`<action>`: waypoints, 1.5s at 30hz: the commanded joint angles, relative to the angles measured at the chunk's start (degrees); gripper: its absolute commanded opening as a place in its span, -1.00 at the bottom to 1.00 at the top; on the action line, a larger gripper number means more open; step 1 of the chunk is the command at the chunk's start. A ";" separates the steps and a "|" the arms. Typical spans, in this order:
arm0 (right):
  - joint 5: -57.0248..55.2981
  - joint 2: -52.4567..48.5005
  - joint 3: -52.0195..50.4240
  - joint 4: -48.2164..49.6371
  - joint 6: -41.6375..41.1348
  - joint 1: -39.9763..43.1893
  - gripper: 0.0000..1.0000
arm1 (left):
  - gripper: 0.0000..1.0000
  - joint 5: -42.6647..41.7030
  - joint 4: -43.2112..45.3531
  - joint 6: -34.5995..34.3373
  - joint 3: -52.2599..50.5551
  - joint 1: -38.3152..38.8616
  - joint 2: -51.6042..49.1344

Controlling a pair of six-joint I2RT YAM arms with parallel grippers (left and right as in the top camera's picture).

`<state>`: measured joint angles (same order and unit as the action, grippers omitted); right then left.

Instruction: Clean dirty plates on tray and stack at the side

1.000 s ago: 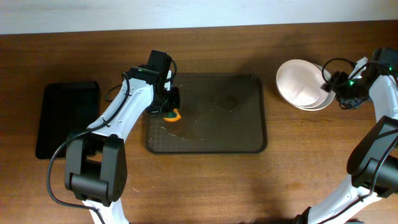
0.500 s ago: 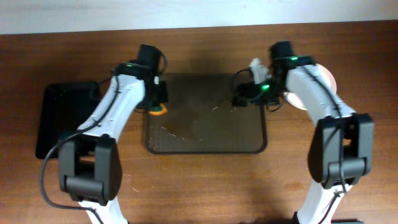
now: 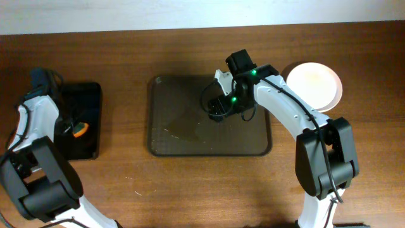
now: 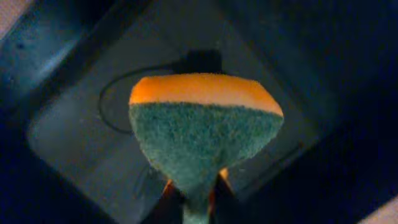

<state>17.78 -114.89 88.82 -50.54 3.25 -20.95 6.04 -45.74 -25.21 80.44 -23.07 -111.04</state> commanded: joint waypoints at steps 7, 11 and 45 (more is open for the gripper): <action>-0.24 1.29 0.90 -2.43 -7.17 -0.07 0.97 | -0.03 -3.56 -4.57 -0.02 4.39 -0.72 6.69; -0.52 5.57 11.04 -13.05 -7.19 -0.04 0.97 | 0.99 -8.44 -9.35 -0.02 5.11 -0.72 19.41; -13.31 44.30 -23.47 7.89 -0.87 0.02 0.97 | 0.99 -8.41 -10.56 -0.02 5.09 -0.72 20.20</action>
<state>4.95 -77.34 75.33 -49.23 -0.05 -20.95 -1.93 -56.29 -25.30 85.30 -23.75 -90.61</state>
